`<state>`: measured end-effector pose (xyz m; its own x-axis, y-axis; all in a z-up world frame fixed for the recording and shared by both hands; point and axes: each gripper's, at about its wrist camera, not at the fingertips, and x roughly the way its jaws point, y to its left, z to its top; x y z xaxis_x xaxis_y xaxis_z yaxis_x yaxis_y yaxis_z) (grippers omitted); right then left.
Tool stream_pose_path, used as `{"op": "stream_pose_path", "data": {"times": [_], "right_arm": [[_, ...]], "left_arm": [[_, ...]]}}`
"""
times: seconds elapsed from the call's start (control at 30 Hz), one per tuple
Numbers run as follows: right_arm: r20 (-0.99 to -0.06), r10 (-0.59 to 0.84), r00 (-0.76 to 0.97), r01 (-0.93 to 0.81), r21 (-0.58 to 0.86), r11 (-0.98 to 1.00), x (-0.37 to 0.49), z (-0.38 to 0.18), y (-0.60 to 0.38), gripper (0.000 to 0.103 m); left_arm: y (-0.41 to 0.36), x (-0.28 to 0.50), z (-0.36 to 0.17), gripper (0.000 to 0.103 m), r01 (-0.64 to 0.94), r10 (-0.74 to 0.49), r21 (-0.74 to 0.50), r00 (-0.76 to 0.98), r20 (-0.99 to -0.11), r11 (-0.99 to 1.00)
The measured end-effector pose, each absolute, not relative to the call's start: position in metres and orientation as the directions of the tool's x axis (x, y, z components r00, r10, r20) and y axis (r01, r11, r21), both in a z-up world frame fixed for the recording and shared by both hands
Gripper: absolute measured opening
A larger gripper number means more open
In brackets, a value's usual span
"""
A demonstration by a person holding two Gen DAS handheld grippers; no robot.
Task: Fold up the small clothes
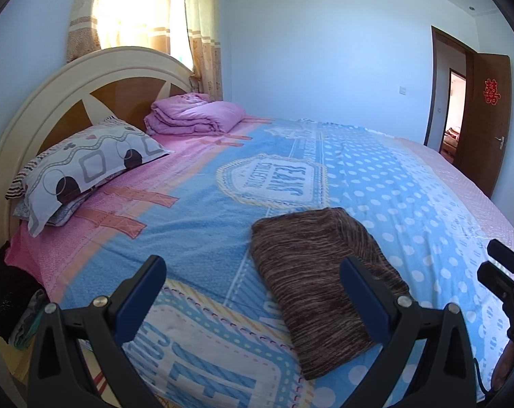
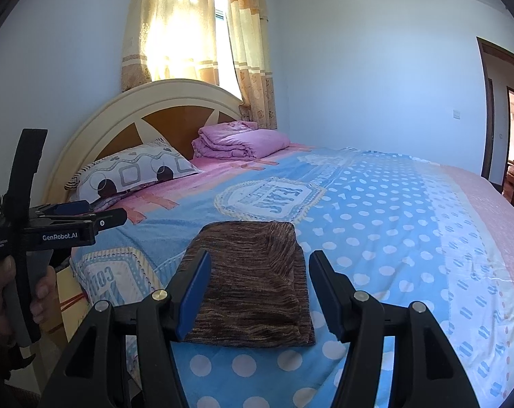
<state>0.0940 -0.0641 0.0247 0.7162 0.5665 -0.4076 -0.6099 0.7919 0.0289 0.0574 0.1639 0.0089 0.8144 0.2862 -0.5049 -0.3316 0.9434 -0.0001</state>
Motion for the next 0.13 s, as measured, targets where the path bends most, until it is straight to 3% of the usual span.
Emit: {"op": "stream_pose_path", "data": {"times": [0.13], "right_arm": [[-0.409, 0.571, 0.712, -0.617, 0.025, 0.787, 0.0924, 0.0243, -0.0617, 0.061]], "left_arm": [[0.1618, 0.0598, 0.0078, 0.103, -0.322, 0.284, 0.012, 0.817, -0.502, 0.947]]}}
